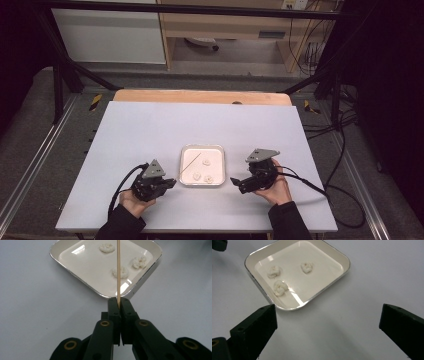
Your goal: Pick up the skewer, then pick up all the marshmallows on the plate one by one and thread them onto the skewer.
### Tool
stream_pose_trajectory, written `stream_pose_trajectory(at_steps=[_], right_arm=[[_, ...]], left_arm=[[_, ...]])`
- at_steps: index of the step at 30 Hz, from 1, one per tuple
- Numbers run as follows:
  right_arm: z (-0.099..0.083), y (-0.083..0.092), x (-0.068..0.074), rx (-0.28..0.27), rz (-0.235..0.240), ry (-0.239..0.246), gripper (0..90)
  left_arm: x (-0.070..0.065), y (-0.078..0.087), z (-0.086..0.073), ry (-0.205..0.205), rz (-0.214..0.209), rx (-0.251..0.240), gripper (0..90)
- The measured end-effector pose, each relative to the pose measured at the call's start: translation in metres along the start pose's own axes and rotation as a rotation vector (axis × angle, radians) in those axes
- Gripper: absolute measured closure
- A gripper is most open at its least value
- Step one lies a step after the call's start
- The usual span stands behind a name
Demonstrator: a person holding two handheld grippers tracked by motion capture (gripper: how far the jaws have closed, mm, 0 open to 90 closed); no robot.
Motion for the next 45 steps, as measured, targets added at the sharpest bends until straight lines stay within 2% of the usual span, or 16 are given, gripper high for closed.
stream_pose_trajectory(at_steps=[9, 14, 28, 30, 35, 39, 40, 45], right_arm=[[0.014, -0.018, 0.007, -0.001, 0.004, -0.013, 2.4], [0.025, -0.034, 0.009, 0.002, 0.011, -0.031, 3.0], [0.048, -0.078, 0.016, 0.022, 0.038, -0.054, 5.6], [0.052, -0.087, 0.017, 0.043, 0.036, -0.044, 8.8], [0.05, -0.098, 0.015, 0.033, 0.061, -0.049, 20.8], [0.048, -0.102, 0.015, 0.035, 0.061, -0.029, 28.8], [0.047, -0.104, 0.014, 0.035, 0.069, -0.02, 33.2], [0.045, -0.108, 0.014, 0.052, 0.081, -0.019, 40.7]], left_arm=[[0.003, 0.003, -0.009, 0.026, -0.005, -0.013, 88.1], [0.005, 0.006, -0.012, 0.045, -0.011, -0.029, 88.1], [0.007, 0.006, -0.013, 0.06, -0.008, -0.047, 88.1], [0.007, 0.006, -0.014, 0.061, -0.01, -0.048, 88.1], [0.008, 0.005, -0.014, 0.065, -0.013, -0.048, 88.1], [0.008, 0.005, -0.015, 0.068, -0.014, -0.048, 88.1], [0.007, 0.005, -0.015, 0.069, -0.014, -0.048, 88.1], [0.007, 0.004, -0.015, 0.068, -0.016, -0.047, 88.1]])
Point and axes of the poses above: each handheld gripper's, and its own axes: y roughly backward along the jaws, z roughly out of its top, x roughly to its left, the point moved 1 cm from there along -y, roughly forward along the jaws, and after that the axes turned 7 degrees about -x, right-handed, at the moved point
